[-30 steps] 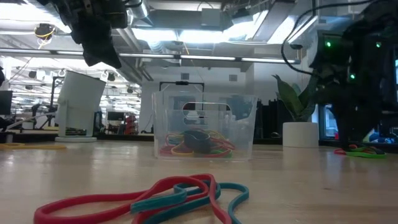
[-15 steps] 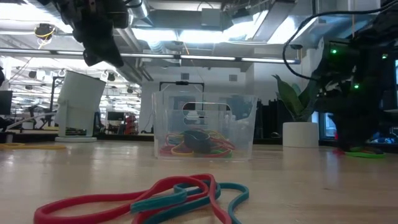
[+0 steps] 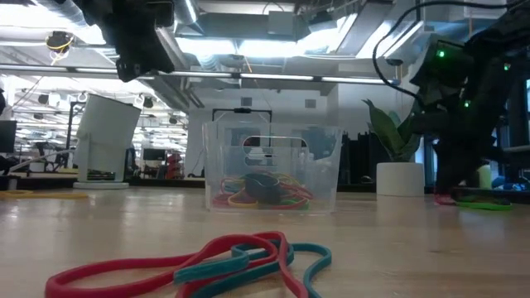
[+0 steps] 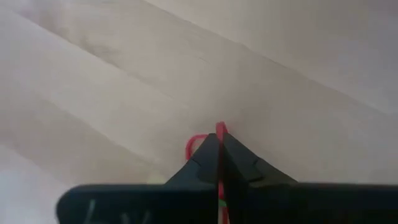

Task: Pick and place rubber bands into bin
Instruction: Put the green rubber band into the transparent bin

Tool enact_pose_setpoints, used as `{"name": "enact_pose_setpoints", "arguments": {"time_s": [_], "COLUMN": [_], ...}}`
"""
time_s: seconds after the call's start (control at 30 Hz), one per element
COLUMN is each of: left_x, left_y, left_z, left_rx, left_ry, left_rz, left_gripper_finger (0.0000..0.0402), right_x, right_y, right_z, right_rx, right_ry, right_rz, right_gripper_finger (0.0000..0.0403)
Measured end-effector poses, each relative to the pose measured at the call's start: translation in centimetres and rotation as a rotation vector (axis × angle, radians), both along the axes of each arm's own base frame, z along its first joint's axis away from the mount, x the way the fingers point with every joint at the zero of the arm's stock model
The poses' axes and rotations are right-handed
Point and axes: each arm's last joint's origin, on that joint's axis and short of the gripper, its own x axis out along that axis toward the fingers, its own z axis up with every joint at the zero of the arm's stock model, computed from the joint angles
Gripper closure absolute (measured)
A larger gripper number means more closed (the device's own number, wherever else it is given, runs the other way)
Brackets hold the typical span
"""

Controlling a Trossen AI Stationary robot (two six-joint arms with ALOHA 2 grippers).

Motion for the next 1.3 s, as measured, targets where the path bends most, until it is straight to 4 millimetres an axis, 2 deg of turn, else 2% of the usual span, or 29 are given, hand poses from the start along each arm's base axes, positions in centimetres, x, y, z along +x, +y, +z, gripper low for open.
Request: {"name": "enact_pose_setpoints", "arguments": {"time_s": [0.2,0.33,0.5,0.63,0.8,0.97,1.07,1.2,1.3], "left_x": [0.0,-0.3,-1.3,-2.1,-2.9,-3.8,-4.4,-5.2,-5.7], "left_y": [-0.4,-0.4,-0.4,-0.3,-0.3,-0.2,-0.2,-0.1,-0.1], "left_z": [0.0,-0.3,-1.2,-1.7,-1.4,-0.5,0.0,0.6,1.0], "left_rx": [0.075,0.088,0.084,0.112,0.172,0.218,0.234,0.238,0.240], "left_ry": [0.001,0.039,0.178,0.274,0.276,0.214,0.175,0.128,0.099], "left_rz": [-0.062,-0.090,-0.105,-0.139,-0.207,-0.248,-0.260,-0.258,-0.255], "left_gripper_finger": [0.0398,0.0398,0.0398,0.0398,0.0398,0.0398,0.0398,0.0398,0.0398], "right_x": [0.3,0.5,1.7,3.3,7.0,12.6,16.2,20.5,23.1], "right_y": [0.2,0.6,1.3,2.0,3.3,4.7,5.3,5.9,6.1], "right_z": [3.9,8.1,13.6,17.3,20.4,21.4,21.1,19.6,17.2], "right_rx": [-0.056,-0.132,-0.202,-0.255,-0.307,-0.334,-0.352,-0.369,-0.379], "right_ry": [0.058,0.097,-0.043,-0.161,-0.233,-0.258,-0.247,-0.202,-0.133], "right_rz": [0.020,0.025,0.037,0.022,0.043,0.110,0.153,0.187,0.213], "right_gripper_finger": [0.0400,0.0401,0.0401,0.0402,0.0403,0.0403,0.0403,0.0403,0.0403]}}
